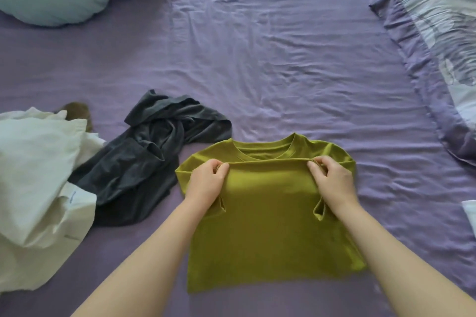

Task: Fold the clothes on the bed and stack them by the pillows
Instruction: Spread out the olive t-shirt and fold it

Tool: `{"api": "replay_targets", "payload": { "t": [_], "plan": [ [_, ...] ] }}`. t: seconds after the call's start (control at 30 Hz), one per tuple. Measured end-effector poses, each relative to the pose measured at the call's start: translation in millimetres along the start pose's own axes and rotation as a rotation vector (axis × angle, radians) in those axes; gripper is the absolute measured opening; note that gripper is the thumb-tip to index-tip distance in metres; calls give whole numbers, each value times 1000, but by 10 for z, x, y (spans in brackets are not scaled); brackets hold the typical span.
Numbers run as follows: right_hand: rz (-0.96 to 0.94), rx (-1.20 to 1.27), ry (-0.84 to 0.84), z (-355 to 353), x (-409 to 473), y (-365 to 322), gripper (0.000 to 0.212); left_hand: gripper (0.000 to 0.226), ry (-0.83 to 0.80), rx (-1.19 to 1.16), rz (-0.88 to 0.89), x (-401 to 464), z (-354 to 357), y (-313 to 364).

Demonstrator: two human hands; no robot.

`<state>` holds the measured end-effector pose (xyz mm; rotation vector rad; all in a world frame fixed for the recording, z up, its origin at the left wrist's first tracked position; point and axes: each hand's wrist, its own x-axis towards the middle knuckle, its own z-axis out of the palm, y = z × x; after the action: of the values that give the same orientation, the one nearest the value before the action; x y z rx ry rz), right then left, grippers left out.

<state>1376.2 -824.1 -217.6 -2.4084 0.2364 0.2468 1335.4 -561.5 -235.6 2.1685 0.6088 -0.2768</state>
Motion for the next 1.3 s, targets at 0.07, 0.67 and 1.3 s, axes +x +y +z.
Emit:
{"api": "replay_targets", "payload": {
  "t": [0.07,0.67,1.3],
  "plan": [
    [3,26,-26,16,206,-74,24,20,49,-15,0,132,-6,50],
    [-107,-110,31,114,307,495,22,11,219,246,195,-64,156,-325],
    [1,-175,73,16,610,788,58,61,308,614,244,-74,601,1]
  ]
}}
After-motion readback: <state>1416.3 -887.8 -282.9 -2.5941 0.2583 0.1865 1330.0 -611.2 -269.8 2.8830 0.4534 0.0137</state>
